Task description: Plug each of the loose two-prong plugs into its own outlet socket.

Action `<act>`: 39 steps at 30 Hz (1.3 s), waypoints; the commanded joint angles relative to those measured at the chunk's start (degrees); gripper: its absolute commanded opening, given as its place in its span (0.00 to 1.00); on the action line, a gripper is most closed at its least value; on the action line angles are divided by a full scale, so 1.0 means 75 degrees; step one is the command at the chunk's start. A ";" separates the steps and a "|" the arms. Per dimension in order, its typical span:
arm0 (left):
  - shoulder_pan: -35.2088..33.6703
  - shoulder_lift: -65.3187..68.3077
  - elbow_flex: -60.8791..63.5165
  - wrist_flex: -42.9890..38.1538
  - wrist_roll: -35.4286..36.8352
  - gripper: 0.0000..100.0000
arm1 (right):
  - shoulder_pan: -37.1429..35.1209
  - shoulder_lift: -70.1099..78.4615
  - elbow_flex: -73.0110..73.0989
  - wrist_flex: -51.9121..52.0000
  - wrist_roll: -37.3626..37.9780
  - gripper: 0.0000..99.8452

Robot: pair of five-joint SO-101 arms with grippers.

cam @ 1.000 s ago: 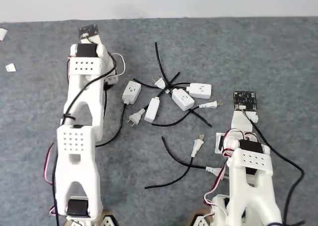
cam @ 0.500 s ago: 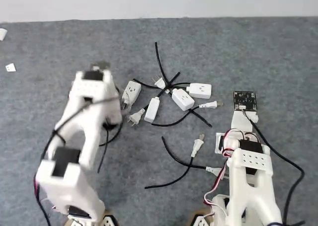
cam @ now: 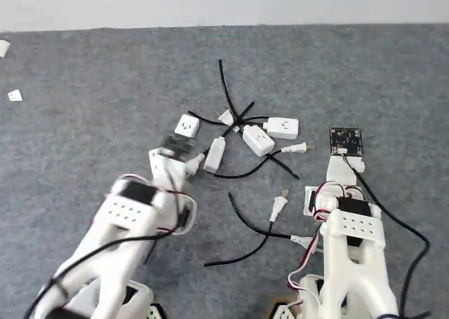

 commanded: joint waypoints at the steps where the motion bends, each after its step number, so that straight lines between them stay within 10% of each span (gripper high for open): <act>1: -0.0633 -0.1231 0.0135 0.0223 0.0188 0.25 | -0.0041 0.0088 -0.0059 -0.0111 0.0094 0.10; 12: -0.1172 -0.2977 0.0428 -0.0129 0.0223 0.27 | -0.0041 0.0100 -0.0059 -0.0111 0.0059 0.10; 39: -0.2016 0.3739 -0.2456 -0.2708 0.0692 0.27 | -0.0041 0.0076 -0.0059 -0.0111 0.0105 0.10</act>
